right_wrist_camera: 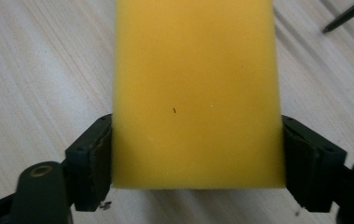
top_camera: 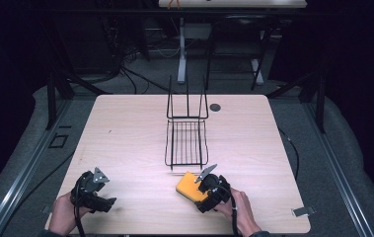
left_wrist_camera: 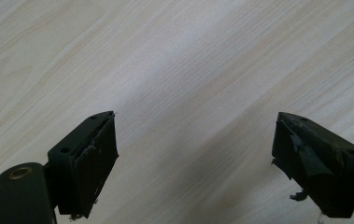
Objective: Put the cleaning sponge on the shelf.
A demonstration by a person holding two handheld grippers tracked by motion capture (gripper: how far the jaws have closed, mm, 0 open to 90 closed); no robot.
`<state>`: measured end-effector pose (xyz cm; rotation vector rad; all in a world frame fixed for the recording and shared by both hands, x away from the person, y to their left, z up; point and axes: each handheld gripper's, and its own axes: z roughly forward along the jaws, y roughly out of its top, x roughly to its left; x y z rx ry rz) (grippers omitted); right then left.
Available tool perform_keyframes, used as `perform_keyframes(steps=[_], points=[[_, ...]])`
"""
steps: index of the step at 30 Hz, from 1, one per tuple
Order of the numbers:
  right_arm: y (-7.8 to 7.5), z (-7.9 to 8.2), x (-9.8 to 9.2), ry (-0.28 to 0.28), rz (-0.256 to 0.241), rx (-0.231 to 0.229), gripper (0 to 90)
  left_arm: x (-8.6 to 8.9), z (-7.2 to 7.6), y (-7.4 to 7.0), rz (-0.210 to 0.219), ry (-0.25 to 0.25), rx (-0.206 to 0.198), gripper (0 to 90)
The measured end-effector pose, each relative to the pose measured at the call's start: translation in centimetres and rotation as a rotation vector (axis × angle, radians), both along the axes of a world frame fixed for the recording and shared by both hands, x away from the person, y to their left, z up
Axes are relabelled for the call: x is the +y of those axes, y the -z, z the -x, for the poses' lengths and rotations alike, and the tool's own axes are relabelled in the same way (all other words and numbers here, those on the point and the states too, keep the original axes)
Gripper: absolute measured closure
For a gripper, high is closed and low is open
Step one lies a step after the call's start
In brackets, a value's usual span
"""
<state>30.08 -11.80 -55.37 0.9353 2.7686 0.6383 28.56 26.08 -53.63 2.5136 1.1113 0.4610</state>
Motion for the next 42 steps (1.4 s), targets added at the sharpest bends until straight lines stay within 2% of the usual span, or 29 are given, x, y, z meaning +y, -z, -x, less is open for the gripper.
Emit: perform_keyframes(steps=[7,9,20,36,42], points=[[-0.5,0.2,0.0,-0.007,0.000,-0.014,22.6,0.0,0.0,0.0,-0.001,0.003,0.004,14.0],[-0.6,0.2,-0.1,-0.007,-0.014,-0.019,22.7,0.0,0.0,0.0,0.000,0.004,0.004,14.0],[-2.0,0.9,-0.1,-0.031,-0.028,-0.036,23.1,0.1,0.0,0.0,0.004,0.001,0.005,13.9],[-3.4,1.6,-0.4,-0.028,-0.038,-0.060,23.5,0.0,0.1,0.1,-0.010,0.009,0.011,14.1],[-4.0,1.7,-0.7,-0.021,-0.054,-0.070,23.6,0.0,0.1,0.1,0.000,0.002,0.006,14.1]])
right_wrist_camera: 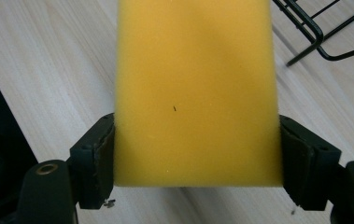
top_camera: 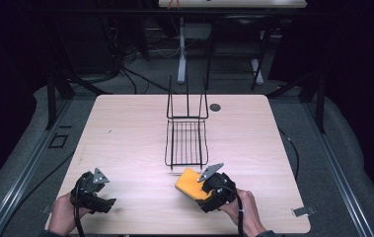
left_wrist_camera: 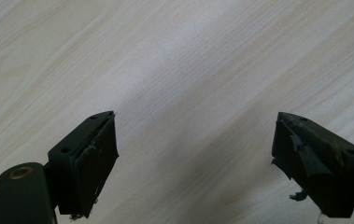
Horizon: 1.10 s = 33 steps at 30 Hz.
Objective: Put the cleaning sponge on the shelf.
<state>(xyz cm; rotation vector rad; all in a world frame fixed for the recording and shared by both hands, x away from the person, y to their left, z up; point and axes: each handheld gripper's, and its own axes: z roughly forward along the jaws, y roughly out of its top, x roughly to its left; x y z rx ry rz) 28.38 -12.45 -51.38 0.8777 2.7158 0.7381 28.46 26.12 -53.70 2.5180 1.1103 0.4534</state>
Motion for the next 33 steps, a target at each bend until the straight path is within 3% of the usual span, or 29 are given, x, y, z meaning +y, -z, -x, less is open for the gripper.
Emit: perform_keyframes(steps=[12,33], points=[[-1.2,0.3,-0.4,0.003,-0.015,-0.041,23.7,0.0,0.1,0.0,0.000,0.002,-0.002,14.0],[-2.7,0.3,-1.1,0.015,-0.057,-0.057,24.0,-0.1,0.1,0.0,-0.004,0.004,0.000,14.0]])
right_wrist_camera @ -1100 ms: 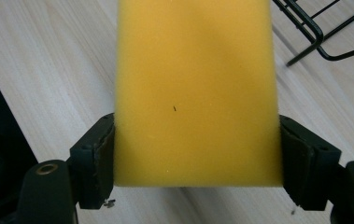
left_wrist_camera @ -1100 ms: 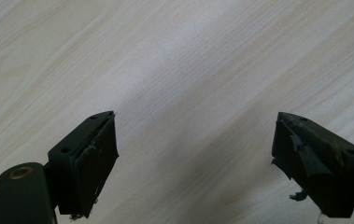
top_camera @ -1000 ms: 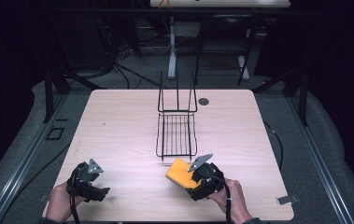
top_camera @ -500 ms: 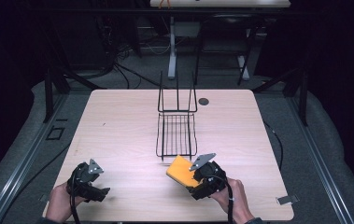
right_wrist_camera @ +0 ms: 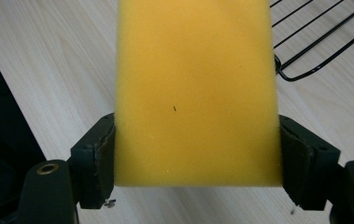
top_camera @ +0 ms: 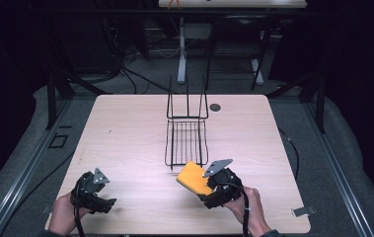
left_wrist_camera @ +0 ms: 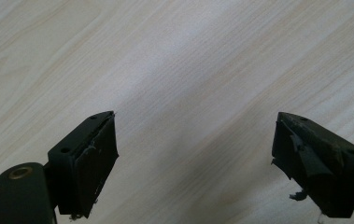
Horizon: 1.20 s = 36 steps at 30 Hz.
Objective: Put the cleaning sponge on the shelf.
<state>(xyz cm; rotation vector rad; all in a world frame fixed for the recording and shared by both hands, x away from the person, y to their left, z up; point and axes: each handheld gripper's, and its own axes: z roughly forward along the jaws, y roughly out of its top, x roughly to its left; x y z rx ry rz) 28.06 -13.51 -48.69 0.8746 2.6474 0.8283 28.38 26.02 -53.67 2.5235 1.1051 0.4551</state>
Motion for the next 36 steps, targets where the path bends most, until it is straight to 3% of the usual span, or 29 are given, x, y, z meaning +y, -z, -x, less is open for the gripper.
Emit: perform_keyframes(steps=[18,36], points=[[-1.7,-0.2,0.2,0.022,-0.031,-0.010,24.2,-0.2,0.0,0.0,0.000,0.002,-0.003,14.0],[-2.4,-1.9,0.1,0.060,-0.057,-0.015,24.4,-0.1,0.0,0.0,0.001,0.004,0.000,14.2]])
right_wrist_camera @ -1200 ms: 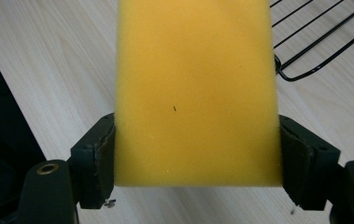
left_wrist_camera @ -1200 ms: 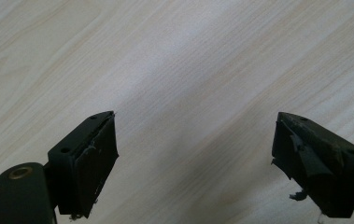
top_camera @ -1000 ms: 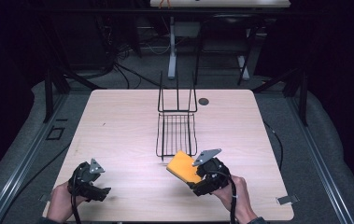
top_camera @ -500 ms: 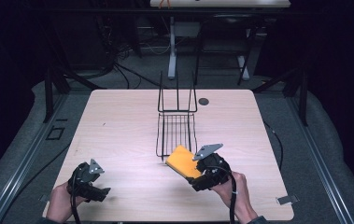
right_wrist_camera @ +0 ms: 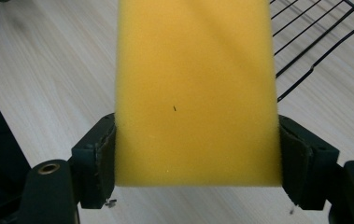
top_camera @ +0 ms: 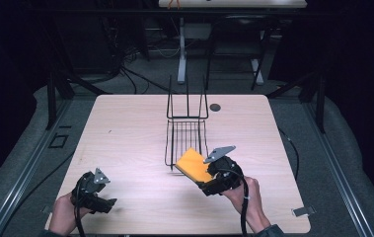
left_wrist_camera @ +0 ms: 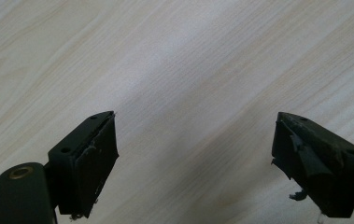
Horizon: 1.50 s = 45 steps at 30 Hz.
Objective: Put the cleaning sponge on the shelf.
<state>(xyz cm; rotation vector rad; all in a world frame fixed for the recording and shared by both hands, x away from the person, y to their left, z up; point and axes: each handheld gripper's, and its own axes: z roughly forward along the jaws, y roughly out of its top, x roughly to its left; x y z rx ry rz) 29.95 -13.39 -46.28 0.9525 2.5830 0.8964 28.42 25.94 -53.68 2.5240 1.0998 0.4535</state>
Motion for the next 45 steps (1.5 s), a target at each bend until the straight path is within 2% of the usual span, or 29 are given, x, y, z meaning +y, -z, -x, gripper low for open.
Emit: perform_keyframes(steps=[16,45], points=[[0.0,-1.8,-0.1,0.038,-0.010,0.004,24.5,0.0,0.0,0.0,0.001,0.001,0.001,14.2],[0.2,-4.3,1.1,0.074,-0.019,-0.002,24.8,0.0,0.1,0.1,0.001,0.003,0.002,14.3]])
